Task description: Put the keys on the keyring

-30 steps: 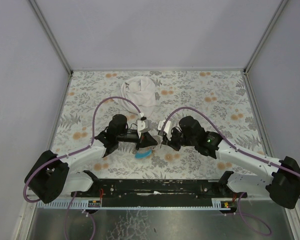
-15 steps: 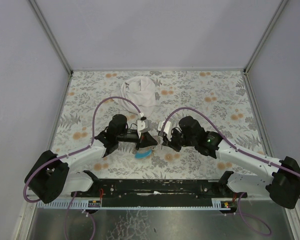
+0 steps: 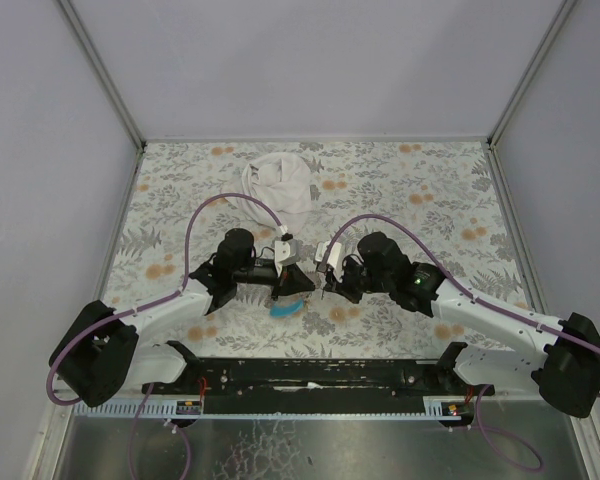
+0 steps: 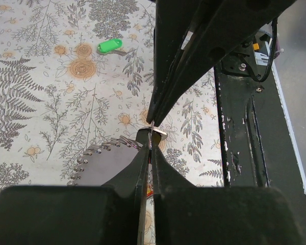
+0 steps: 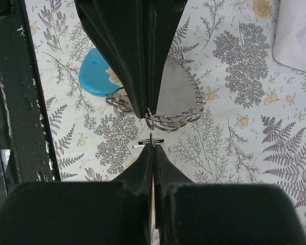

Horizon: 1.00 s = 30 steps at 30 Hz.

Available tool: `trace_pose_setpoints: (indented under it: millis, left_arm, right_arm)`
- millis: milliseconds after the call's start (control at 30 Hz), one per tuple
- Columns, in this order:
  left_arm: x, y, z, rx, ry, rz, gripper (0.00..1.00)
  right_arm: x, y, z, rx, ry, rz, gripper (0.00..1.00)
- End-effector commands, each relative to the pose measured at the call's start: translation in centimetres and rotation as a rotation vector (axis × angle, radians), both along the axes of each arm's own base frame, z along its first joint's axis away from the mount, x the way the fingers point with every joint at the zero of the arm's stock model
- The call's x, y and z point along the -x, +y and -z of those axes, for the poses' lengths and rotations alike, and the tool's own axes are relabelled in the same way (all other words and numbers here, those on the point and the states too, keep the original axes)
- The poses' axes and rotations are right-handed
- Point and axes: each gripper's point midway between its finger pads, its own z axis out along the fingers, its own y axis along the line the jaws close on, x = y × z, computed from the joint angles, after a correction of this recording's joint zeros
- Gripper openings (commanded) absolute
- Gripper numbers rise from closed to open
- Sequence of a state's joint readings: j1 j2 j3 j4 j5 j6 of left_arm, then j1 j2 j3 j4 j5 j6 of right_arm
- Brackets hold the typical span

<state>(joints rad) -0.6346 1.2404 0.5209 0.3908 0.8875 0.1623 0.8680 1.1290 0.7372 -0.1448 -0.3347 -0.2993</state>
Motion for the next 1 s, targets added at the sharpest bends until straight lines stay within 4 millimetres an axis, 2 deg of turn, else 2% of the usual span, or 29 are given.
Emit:
trace_pose_setpoints:
  millis: [0, 967]
  left_arm:
    - [-0.2, -0.73, -2.11, 0.059, -0.078, 0.035, 0.0]
    - [-0.12, -0.87, -1.99, 0.059, -0.068, 0.048, 0.0]
  right_arm:
    - [-0.79, 1.51, -2.9, -0.076, -0.052, -0.018, 0.0]
    - [-0.76, 2.19, -3.62, -0.107, -0.047, -0.034, 0.0]
